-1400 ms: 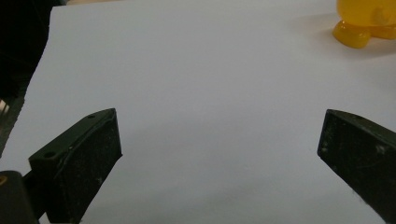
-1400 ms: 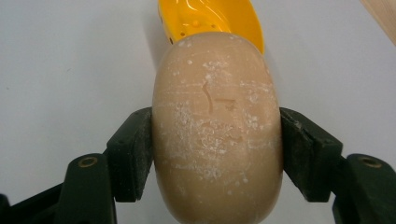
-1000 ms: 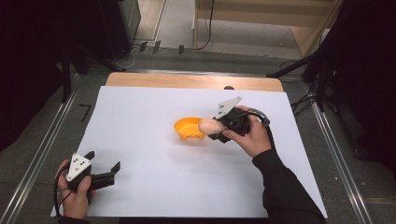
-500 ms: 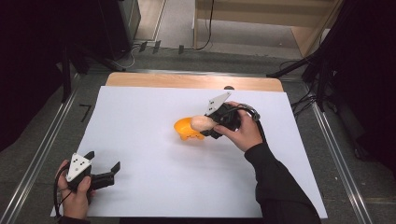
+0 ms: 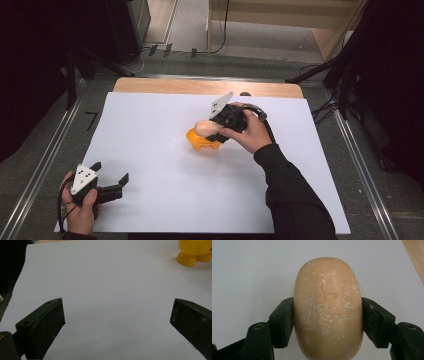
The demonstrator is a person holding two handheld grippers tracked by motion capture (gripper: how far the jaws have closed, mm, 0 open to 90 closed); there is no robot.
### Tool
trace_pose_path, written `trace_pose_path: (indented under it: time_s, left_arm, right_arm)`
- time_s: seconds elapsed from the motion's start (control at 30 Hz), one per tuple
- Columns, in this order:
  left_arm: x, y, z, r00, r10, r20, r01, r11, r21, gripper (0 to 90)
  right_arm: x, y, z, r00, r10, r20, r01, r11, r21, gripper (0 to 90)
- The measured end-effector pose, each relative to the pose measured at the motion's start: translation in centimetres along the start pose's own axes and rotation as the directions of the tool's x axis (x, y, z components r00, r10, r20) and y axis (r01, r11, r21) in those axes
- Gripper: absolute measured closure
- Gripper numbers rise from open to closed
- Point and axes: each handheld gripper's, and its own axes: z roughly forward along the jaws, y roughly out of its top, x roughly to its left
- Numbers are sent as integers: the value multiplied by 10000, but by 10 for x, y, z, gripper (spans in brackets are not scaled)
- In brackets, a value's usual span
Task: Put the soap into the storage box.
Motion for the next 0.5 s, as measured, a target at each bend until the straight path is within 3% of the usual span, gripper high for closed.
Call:
trace_pose_path:
  time_s: [0.5]
  left_arm:
    - [0, 0, 0, 10000, 26, 26, -26, 10000, -6, 0]
  right_arm:
    - [-6, -2, 15, 9990, 128, -436, -110, 9991, 415, 330]
